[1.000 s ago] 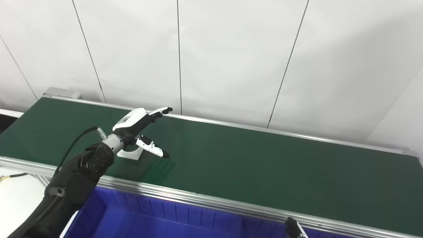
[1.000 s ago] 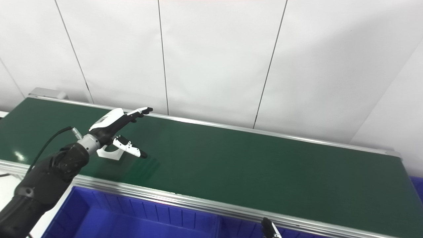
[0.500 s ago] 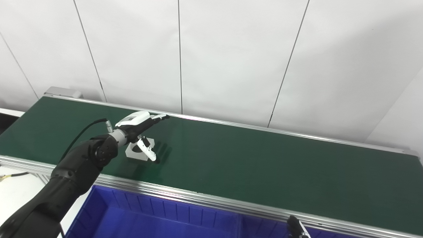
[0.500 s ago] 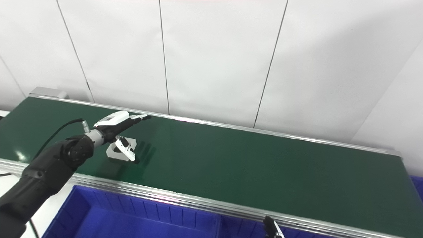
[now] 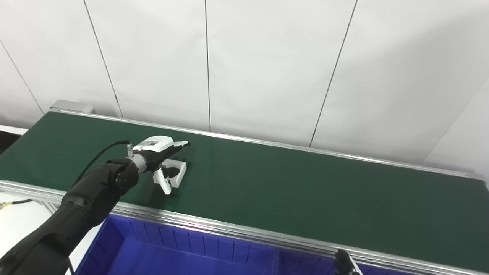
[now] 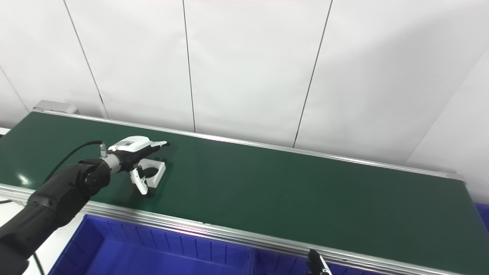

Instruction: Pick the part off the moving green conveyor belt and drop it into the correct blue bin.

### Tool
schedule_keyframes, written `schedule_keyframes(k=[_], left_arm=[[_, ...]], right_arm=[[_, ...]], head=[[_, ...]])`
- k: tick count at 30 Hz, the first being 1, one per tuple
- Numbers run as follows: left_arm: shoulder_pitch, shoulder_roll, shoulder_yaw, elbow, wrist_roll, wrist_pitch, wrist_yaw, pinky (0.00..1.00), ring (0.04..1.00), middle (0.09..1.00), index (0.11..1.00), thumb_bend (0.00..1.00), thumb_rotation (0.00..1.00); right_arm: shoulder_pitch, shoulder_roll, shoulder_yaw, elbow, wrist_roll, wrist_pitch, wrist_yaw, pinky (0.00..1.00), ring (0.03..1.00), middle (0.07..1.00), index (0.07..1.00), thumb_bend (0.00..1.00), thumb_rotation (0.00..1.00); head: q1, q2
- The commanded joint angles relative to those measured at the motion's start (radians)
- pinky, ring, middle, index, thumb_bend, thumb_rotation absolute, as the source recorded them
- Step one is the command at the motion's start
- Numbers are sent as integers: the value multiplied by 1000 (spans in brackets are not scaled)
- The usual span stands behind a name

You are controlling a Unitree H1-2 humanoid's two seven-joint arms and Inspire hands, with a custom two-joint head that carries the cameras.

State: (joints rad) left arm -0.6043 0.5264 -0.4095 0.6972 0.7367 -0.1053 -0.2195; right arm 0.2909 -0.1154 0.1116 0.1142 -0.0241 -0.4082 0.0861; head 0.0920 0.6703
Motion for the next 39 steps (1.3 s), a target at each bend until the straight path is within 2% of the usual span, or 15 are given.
schedule_keyframes(k=[1, 4, 7, 8, 9, 10, 11, 14, 21, 25, 29, 35, 36, 39], left_arm=[[-48, 22, -4, -8, 15, 14, 6, 961, 982, 979, 973, 907, 28], [-44, 8, -8, 14, 11, 20, 30, 916, 954, 973, 960, 874, 4], [-42, -11, -4, 49, -1, 6, 75, 771, 837, 919, 912, 790, 0], [-42, -15, -2, 57, -7, -1, 84, 687, 775, 876, 880, 739, 0], [-40, -20, -6, 66, -2, -18, 117, 579, 642, 750, 807, 645, 0], [-39, -26, -8, 75, 0, -33, 145, 546, 599, 707, 782, 615, 0], [-38, -31, -10, 84, 1, -42, 165, 453, 477, 578, 647, 542, 0], [-43, -41, -18, 105, 3, -44, 184, 348, 391, 478, 556, 499, 0], [-35, -51, 0, 98, -27, -66, 219, 324, 376, 455, 541, 497, 0], [-31, -44, 28, 34, -65, -49, 194, 411, 418, 496, 505, 502, 0], [-17, -41, 72, -41, -105, -58, 200, 400, 408, 496, 501, 503, 0], [37, -57, 176, -215, -185, -112, 257, 446, 440, 512, 477, 502, 0], [48, -59, 192, -239, -197, -121, 263, 448, 442, 511, 476, 502, 0], [99, -81, 235, -311, -268, -170, 265, 441, 443, 496, 489, 502, 0]], right_arm=[[-2, -6, -6, -29, 21, -59, 12, 906, 929, 936, 936, 906, 352], [0, -5, -9, -32, 30, -59, 19, 914, 932, 935, 935, 911, 360], [1, -4, -12, -36, 29, -60, 20, 900, 917, 925, 929, 913, 365], [2, -4, -13, -37, 28, -60, 20, 897, 915, 924, 929, 913, 371], [2, -4, -13, -39, 26, -60, 20, 901, 917, 924, 928, 913, 374], [3, -4, -14, -41, 29, -59, 22, 902, 918, 924, 927, 913, 374], [4, -3, -14, -43, 30, -58, 23, 907, 923, 929, 927, 913, 372], [5, -1, -16, -45, 29, -58, 22, 898, 925, 934, 928, 914, 374], [1, 6, -19, -37, 32, -60, 21, 899, 924, 933, 927, 912, 389], [-1, 15, -22, -34, 30, -59, 17, 894, 917, 927, 927, 915, 394], [-2, 22, -23, -34, 26, -60, 14, 899, 917, 926, 925, 915, 395], [-1, 34, -17, -44, -3, -56, -1, 894, 911, 921, 925, 923, 399], [0, 40, -14, -48, -7, -55, -3, 896, 911, 920, 925, 922, 395], [0, 56, -8, -58, -37, -47, -15, 891, 908, 914, 923, 929, 404]], head=[[3, 1], [4, 3], [6, 7], [6, 7], [4, 8], [4, 8], [5, 8], [7, 10], [3, 11], [-4, 11], [-20, 15], [-99, 41], [-150, 55], [-206, 72]])
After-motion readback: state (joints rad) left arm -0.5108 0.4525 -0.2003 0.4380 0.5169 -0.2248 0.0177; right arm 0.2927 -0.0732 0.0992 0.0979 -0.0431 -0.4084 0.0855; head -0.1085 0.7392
